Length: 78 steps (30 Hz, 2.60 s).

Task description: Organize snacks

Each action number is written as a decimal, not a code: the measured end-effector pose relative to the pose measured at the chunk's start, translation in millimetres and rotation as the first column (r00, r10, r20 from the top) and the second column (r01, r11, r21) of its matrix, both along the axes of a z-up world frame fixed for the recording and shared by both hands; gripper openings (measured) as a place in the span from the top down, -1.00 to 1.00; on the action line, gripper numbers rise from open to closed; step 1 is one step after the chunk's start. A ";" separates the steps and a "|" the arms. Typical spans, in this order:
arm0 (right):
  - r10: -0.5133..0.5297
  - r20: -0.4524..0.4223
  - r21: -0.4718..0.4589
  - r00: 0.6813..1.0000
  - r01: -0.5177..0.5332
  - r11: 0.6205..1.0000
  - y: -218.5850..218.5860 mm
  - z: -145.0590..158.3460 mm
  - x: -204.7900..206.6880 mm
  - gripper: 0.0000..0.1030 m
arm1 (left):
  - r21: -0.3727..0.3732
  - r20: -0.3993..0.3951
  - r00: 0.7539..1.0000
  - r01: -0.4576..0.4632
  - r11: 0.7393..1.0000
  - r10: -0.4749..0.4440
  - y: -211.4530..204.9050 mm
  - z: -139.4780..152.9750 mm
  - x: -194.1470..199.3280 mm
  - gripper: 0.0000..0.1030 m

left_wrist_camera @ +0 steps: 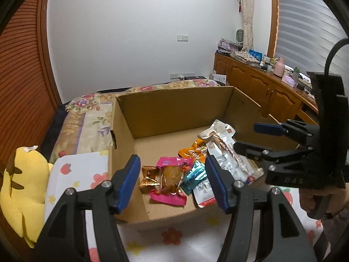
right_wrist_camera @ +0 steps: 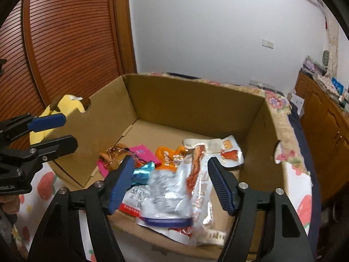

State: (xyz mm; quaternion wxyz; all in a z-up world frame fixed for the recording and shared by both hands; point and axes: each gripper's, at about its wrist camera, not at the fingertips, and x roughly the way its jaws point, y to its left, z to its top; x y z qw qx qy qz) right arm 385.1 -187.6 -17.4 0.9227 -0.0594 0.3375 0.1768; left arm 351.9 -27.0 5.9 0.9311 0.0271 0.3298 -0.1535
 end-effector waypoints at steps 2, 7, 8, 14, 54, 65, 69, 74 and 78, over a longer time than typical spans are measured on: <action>-0.006 0.006 0.011 1.000 0.005 1.000 -2.6 6.1 -7.8 -0.39 | 0.000 0.006 1.000 -0.001 1.000 0.001 -0.5 5.4 -8.9 -0.20; -0.007 0.050 0.017 0.999 0.006 1.000 -6.6 25.8 -39.4 -0.39 | 0.009 0.024 1.000 -0.011 1.000 0.011 -2.4 19.4 -32.0 -0.21; -0.009 0.055 0.019 0.998 0.008 1.000 -7.4 28.4 -45.4 -0.39 | 0.007 0.027 1.000 -0.012 1.000 0.012 -2.3 22.1 -36.4 -0.21; -0.022 0.082 0.028 0.996 0.020 0.999 -10.4 40.9 -85.2 -0.39 | 0.024 0.060 0.998 -0.024 0.999 0.023 -1.5 39.2 -71.2 -0.22; -0.167 0.230 0.088 0.959 0.150 0.985 -34.4 73.5 -253.3 -1.00 | 0.047 0.242 0.954 -0.194 0.980 0.177 4.8 75.1 -242.3 -1.00; -0.206 0.250 0.089 0.946 0.190 0.978 -39.3 73.1 -282.7 -1.00 | 0.035 0.265 0.945 -0.208 0.977 0.192 9.3 67.8 -280.5 -1.00; -0.222 0.244 0.112 0.944 0.200 0.973 -41.6 72.4 -289.8 -1.00 | 0.057 0.260 0.947 -0.209 0.976 0.187 6.5 61.2 -293.6 -1.00; -0.244 0.254 0.103 0.936 0.225 0.969 -41.0 69.0 -301.8 -1.00 | 0.074 0.267 0.943 -0.227 0.971 0.200 4.4 54.4 -307.7 -1.00; -0.264 0.256 0.106 0.930 0.244 0.964 -41.7 65.7 -311.5 -1.00 | 0.044 0.269 0.941 -0.226 0.973 0.206 4.5 50.0 -317.2 -1.00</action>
